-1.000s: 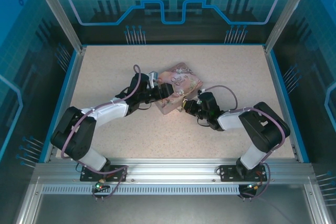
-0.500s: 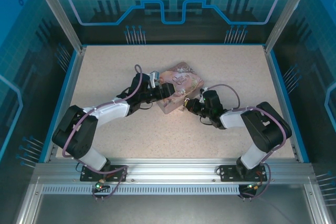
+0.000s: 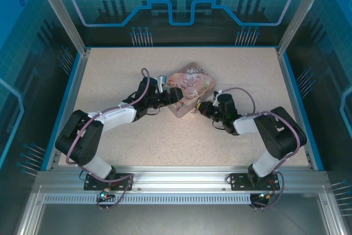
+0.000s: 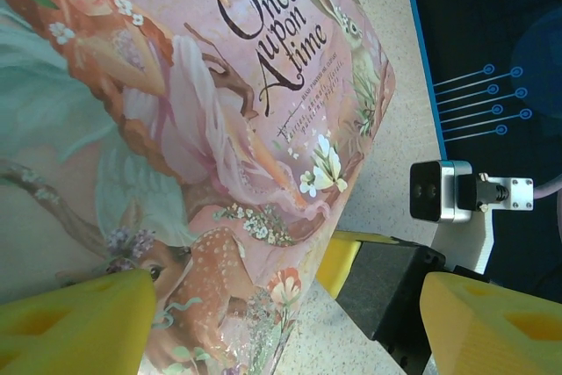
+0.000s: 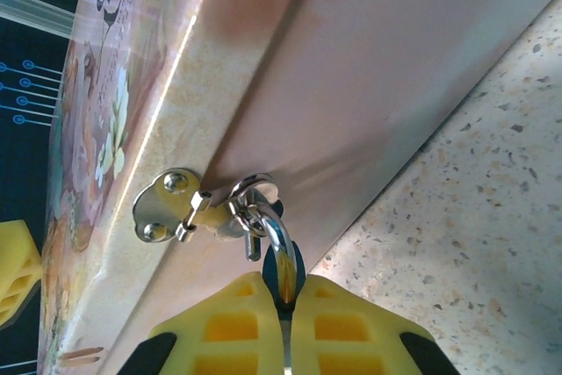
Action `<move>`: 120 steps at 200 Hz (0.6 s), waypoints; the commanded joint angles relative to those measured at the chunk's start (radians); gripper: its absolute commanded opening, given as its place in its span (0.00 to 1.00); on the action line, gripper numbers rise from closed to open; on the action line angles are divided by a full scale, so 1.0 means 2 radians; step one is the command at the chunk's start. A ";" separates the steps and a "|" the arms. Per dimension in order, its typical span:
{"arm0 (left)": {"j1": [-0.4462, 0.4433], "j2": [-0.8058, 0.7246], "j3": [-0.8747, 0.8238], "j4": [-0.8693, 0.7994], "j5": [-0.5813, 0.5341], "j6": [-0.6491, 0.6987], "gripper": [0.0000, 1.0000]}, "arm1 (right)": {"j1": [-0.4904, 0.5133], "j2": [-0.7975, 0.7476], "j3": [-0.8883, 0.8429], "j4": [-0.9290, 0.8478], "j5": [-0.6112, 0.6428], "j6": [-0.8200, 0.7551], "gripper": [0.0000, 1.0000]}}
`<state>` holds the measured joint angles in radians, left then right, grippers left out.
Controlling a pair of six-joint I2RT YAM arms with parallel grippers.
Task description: Unlock the padlock with the key
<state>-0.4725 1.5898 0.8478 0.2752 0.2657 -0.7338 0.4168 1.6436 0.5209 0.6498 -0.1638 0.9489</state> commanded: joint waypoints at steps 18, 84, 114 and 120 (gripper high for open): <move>0.006 0.026 -0.021 -0.076 -0.026 -0.001 0.81 | -0.014 0.007 -0.003 0.002 0.028 -0.016 0.05; 0.005 0.014 -0.019 -0.079 -0.027 -0.003 0.81 | -0.017 0.025 -0.016 0.031 0.020 -0.030 0.11; 0.006 -0.009 -0.004 -0.104 -0.031 0.007 0.81 | -0.020 0.014 -0.035 0.058 0.021 -0.045 0.15; 0.005 -0.013 -0.001 -0.107 -0.032 0.008 0.81 | -0.020 0.014 -0.039 0.067 0.020 -0.046 0.16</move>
<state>-0.4713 1.5810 0.8482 0.2432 0.2546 -0.7334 0.4110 1.6871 0.4858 0.7258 -0.1631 0.9001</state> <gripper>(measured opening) 0.813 0.149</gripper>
